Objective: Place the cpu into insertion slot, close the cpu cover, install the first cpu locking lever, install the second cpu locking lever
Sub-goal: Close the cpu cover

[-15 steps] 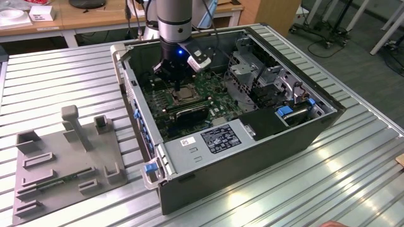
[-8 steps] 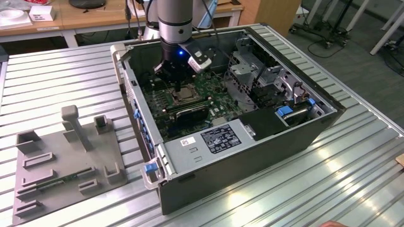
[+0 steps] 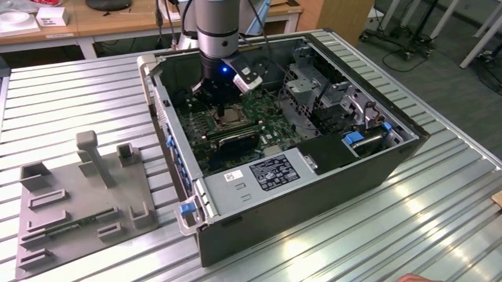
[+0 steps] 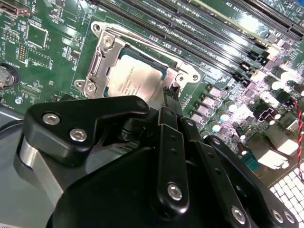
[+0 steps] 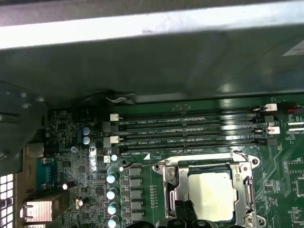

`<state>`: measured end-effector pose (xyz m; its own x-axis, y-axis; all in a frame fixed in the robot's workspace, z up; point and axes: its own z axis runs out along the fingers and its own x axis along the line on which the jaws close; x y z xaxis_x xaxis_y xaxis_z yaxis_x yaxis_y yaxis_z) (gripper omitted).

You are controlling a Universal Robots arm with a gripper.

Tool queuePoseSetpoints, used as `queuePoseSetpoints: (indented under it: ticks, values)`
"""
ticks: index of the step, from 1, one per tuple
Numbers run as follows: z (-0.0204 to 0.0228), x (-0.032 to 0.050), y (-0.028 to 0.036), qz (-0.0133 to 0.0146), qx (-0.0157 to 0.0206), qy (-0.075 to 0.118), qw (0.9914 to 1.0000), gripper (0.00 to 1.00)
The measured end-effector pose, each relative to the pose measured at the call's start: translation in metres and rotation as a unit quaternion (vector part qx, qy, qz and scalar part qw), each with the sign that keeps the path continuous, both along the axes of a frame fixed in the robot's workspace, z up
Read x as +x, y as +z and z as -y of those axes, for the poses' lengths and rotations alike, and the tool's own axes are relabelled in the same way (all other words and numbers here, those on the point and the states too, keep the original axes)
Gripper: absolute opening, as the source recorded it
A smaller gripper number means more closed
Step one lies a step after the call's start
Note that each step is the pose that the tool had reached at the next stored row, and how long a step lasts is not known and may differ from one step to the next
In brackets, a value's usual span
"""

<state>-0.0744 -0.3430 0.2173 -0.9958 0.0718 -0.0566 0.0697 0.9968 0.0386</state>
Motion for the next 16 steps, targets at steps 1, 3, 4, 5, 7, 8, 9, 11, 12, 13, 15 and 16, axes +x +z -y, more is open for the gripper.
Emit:
queuePoseSetpoints:
  ticks: [1,3,4,5,7,8,9,11,12,13,15,16]
  values:
    - [0.0000,0.0000,0.0000,0.0000,-0.0001,0.000,1.00000,0.10]
    - [-0.0001,0.0000,0.0000,0.0000,-0.0001,0.000,1.00000,0.10]
    - [-0.0006,0.0000,-0.0002,0.0000,0.0000,0.000,1.00000,0.10]
    - [-0.0011,0.0000,-0.0004,0.0000,-0.0001,0.000,1.00000,0.10]
    - [-0.0019,0.0000,-0.0010,0.0000,0.0000,0.000,1.00000,0.10]
    - [-0.0020,0.0000,-0.0016,0.0001,0.0001,0.000,1.00000,0.10]
    - [-0.0021,0.0000,-0.0025,0.0000,0.0000,0.000,1.00000,0.10]
    - [-0.0021,-0.0001,-0.0051,-0.0001,-0.0001,0.000,1.00000,0.10]
    - [-0.0021,-0.0002,-0.0065,0.0000,-0.0001,0.000,1.00000,0.10]
    - [-0.0021,-0.0003,-0.0075,0.0000,-0.0001,0.000,1.00000,0.10]
    - [-0.0021,-0.0003,-0.0080,-0.0001,-0.0002,0.000,1.00000,0.10]
    - [-0.0021,-0.0003,-0.0080,-0.0001,-0.0002,0.000,1.00000,0.10]
